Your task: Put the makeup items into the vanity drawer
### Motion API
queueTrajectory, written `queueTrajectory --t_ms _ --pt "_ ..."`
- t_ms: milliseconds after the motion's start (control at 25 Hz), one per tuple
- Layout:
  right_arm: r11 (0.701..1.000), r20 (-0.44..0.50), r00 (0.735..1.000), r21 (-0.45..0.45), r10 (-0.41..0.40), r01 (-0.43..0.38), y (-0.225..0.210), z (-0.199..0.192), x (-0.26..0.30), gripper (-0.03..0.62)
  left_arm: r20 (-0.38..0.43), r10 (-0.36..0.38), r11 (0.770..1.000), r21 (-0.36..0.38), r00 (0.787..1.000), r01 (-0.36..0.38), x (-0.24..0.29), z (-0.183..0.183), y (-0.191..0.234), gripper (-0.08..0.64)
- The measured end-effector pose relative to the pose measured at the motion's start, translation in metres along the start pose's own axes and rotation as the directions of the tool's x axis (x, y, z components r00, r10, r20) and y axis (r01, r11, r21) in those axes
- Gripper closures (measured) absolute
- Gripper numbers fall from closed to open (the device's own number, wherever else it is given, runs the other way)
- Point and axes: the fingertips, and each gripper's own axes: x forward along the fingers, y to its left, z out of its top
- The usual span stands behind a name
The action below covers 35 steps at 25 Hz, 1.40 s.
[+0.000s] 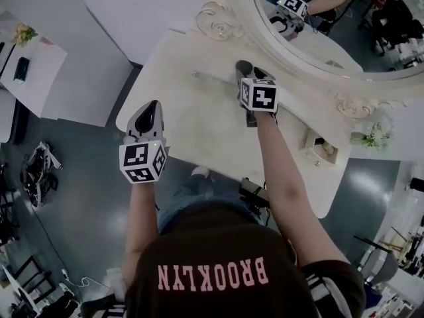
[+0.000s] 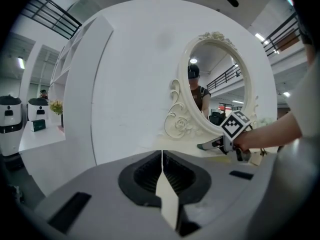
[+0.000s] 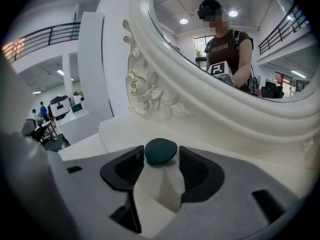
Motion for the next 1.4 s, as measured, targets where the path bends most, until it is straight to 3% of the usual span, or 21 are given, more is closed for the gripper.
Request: queueTrajectory --t_ms 200,280,600,960,1160,1400 --pt "0.997 -0.088 0.996 -0.073 -0.023 0.017 0.001 0.001 0.009 0.409 0.007 0.007 1.0 -0.007 1.0 -0.007 0.001 0.003 0.002 0.552" --pt "0.995 -0.083 0.996 -0.102 -0.026 0.018 0.001 0.002 0.007 0.572 0.007 0.004 1.0 -0.007 1.0 -0.004 0.001 0.002 0.001 0.552" --pt "0.996 -0.015 1.0 -0.085 -0.007 0.006 -0.001 0.012 -0.013 0.575 0.019 -0.036 0.999 0.0 0.999 0.036 0.009 0.011 -0.01 0.552" --pt "0.996 0.039 0.999 -0.085 -0.006 0.009 -0.02 0.0 -0.057 0.575 0.045 -0.159 0.987 0.029 0.986 0.158 0.036 0.029 -0.055 0.552" --pt "0.995 0.058 0.995 -0.048 -0.079 0.082 -0.051 -0.014 -0.089 0.575 0.051 -0.256 0.966 0.057 0.965 0.253 0.052 0.039 -0.097 0.552" --pt "0.983 0.081 0.979 0.018 -0.186 0.185 -0.098 -0.035 -0.134 0.574 0.048 -0.381 0.922 0.088 0.923 0.376 0.07 0.044 -0.159 0.552"
